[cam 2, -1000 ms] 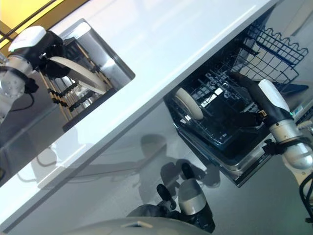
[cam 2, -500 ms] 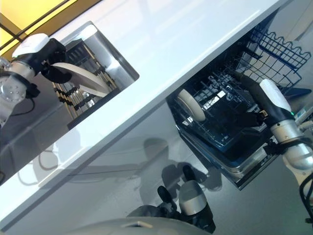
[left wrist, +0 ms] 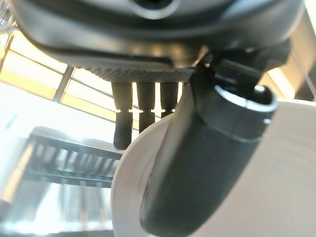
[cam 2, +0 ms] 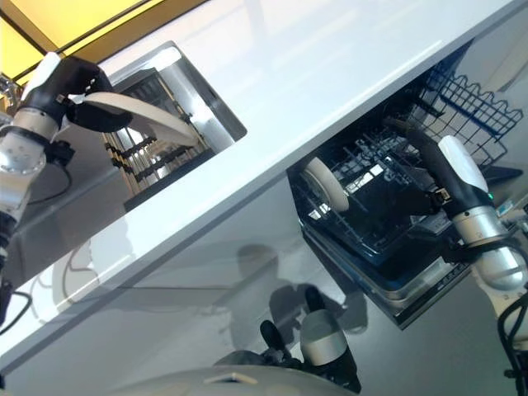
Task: Pick up plates and place into dishwasher.
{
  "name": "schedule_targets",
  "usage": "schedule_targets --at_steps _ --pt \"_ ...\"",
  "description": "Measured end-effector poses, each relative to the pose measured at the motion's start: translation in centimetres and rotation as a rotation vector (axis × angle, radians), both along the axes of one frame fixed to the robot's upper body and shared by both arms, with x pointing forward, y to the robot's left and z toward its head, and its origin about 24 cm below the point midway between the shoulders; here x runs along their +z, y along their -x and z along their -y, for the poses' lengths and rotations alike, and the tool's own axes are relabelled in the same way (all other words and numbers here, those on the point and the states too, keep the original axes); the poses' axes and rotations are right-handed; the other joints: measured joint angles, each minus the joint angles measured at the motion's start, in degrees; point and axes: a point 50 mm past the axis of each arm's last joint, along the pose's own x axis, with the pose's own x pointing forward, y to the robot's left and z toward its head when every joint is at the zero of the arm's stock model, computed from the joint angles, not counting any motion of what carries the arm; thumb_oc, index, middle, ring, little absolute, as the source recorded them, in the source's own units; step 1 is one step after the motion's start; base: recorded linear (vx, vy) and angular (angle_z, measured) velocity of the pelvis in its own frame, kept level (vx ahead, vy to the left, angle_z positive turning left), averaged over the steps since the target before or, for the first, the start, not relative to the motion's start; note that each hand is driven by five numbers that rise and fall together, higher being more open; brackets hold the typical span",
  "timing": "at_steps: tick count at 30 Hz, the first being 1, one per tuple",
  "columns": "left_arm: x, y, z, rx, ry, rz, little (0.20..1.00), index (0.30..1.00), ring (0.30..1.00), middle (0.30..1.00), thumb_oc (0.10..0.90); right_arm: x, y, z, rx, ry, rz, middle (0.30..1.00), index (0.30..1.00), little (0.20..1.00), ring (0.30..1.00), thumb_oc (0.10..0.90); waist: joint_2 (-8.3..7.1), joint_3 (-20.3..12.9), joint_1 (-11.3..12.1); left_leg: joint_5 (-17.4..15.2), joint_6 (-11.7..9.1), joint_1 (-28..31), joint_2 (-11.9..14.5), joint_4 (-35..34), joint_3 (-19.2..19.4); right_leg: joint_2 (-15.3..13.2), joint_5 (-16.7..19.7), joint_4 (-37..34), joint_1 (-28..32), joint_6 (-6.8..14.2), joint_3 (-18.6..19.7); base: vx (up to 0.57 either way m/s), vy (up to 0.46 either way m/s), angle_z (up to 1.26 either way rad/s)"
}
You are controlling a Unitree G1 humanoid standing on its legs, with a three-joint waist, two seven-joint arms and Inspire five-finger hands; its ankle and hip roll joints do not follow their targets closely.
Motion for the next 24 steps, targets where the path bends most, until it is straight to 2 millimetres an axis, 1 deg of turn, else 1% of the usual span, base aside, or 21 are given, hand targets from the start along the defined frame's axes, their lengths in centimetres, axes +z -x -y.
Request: schedule_targets --at_steps 1,2,3,4,7,11,15,17,20,24 --pt "-0.2 0.0 -0.1 0.007 0.038 0.002 0.2 0.3 0.3 0.3 0.1 0.0 0.0 0.0 0.0 -0.003 0.0 0.9 0.9 0.9 0.9 0.8 -0.54 -0.74 -0.01 0.0 0.0 -0.01 0.0 0.0 0.0 -0.02 0.0 -0.03 0.01 0.0 0.02 -0.06 0.036 -0.01" --pt "-0.2 0.0 -0.1 0.007 0.038 0.002 0.2 0.3 0.3 0.3 0.1 0.0 0.0 0.0 0.0 -0.003 0.0 0.9 0.9 0.9 0.9 0.8 -0.54 -0.74 -0.01 0.0 0.0 -0.01 0.0 0.0 0.0 -0.02 0.0 -0.03 0.01 0.0 0.02 -0.04 0.038 -0.01" --pt "-0.6 0.1 -0.4 0.016 0.084 0.006 0.2 0.3 0.3 0.3 0.1 -0.2 0.1 -0.2 0.004 -0.019 0.007 0.9 0.9 0.9 0.9 0.8 -1.53 -1.76 -0.13 0.0 0.0 0.0 0.02 0.01 0.0 -0.01 0.0 -0.11 0.03 0.0 0.05 -0.03 0.041 -0.01" --pt "-0.8 0.2 -0.6 0.022 0.101 0.007 0.2 0.3 0.3 0.3 0.1 -0.4 0.1 -0.2 0.006 -0.027 0.008 0.9 0.9 0.9 0.9 0.8 -1.99 -2.29 -0.2 0.0 0.0 -0.02 0.01 0.0 0.0 -0.02 0.0 -0.16 0.04 0.0 0.05 -0.05 0.059 0.0" --pt "-1.4 0.4 -0.9 0.03 0.146 0.003 0.2 0.3 0.3 0.3 0.1 -0.4 0.2 -0.3 0.013 -0.031 0.013 0.9 0.9 0.9 0.9 0.8 -2.61 -3.15 -0.12 0.0 0.0 -0.01 -0.11 0.0 -0.03 -0.16 0.03 -0.17 0.1 -0.05 0.0 -0.03 0.03 0.01" --pt "-1.7 0.6 -1.2 0.038 0.177 0.005 0.2 0.3 0.3 0.3 0.1 -0.4 0.2 -0.4 0.023 -0.03 0.02 0.9 0.9 0.9 0.9 0.8 -2.62 -3.25 0.2 0.02 0.03 0.44 -0.15 -0.15 -0.2 -0.22 0.09 -0.32 0.73 -0.12 -0.14 -0.04 0.051 0.04" --pt "-1.9 0.7 -1.2 0.034 0.192 0.009 0.2 0.3 0.3 0.3 0.1 0.0 0.1 -0.5 0.03 -0.033 0.044 0.9 0.9 0.9 0.9 0.8 -2.57 -4.38 1.38 0.01 0.04 0.52 -0.03 -0.24 -0.82 -0.11 0.09 -0.44 0.97 -0.13 -0.19 -0.04 0.06 0.02" --pt "-2.0 0.6 -1.1 0.032 0.201 0.012 0.2 0.3 0.3 0.3 0.1 0.1 0.1 -0.6 0.034 -0.036 0.054 0.9 0.9 0.9 0.9 0.8 -2.57 -4.87 1.51 0.01 0.04 0.5 -0.03 -0.2 -0.86 -0.09 0.09 -0.47 0.96 -0.13 -0.19 -0.03 0.042 0.01" --pt "-1.9 0.7 -1.0 0.028 0.208 0.042 0.2 0.3 0.3 0.3 0.1 0.6 0.1 -1.0 0.064 -0.068 0.088 0.9 0.9 0.9 0.9 0.8 -2.58 -5.54 2.27 0.03 0.06 0.46 -0.11 -0.18 -0.94 -0.18 0.1 -0.47 0.96 -0.14 -0.19 -0.05 0.058 0.0" --pt "-1.9 0.4 0.3 -0.021 0.259 0.094 0.2 0.3 0.3 0.3 0.1 1.8 -0.4 -1.7 0.11 -0.161 0.158 0.9 0.9 0.9 0.9 0.8 -2.59 -6.51 3.08 0.02 0.08 0.44 -0.14 -0.23 -1.08 -0.18 0.1 -0.47 0.93 -0.14 -0.13 -0.05 0.05 0.0"
